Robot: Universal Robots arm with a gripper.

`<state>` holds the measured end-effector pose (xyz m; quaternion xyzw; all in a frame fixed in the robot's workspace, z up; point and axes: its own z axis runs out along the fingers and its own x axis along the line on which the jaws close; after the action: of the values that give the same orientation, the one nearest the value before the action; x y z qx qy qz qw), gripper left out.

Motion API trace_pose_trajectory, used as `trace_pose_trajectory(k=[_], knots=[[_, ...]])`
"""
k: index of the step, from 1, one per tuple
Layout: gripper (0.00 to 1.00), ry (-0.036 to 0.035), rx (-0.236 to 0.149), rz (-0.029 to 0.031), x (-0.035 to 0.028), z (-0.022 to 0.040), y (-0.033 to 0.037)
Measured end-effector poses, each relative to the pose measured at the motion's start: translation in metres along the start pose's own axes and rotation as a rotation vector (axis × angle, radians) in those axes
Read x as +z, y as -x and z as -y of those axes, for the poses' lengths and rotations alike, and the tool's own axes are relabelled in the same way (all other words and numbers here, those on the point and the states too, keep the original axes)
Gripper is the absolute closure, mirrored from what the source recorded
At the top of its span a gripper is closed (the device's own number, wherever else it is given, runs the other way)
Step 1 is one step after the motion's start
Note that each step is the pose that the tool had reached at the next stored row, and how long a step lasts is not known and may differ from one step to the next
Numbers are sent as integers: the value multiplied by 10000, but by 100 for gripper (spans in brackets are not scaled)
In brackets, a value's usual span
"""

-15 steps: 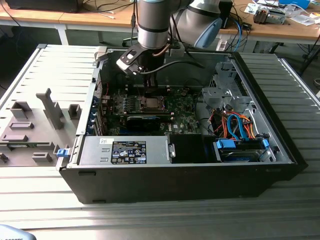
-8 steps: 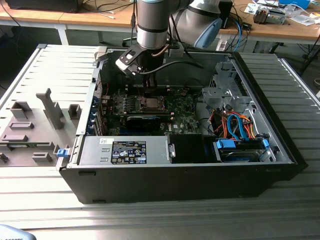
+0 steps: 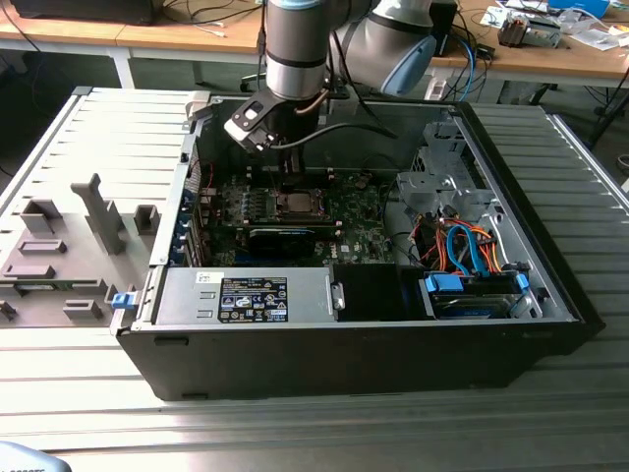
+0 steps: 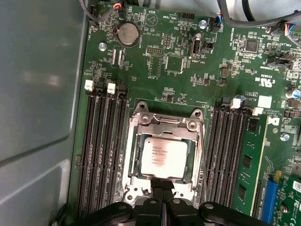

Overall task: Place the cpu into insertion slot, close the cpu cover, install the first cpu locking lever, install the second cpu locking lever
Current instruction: 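Close the cpu cover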

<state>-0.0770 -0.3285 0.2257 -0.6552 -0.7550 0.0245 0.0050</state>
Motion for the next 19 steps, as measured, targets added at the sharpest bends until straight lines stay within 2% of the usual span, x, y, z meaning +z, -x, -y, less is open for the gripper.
trace_pose_trajectory(k=[9, 14, 19], knots=[[89, -5, 0, 5, 202, -8, -4], [89, -5, 3, 7, 210, -11, -5], [89, -18, -1, -1, 198, -89, 6]])
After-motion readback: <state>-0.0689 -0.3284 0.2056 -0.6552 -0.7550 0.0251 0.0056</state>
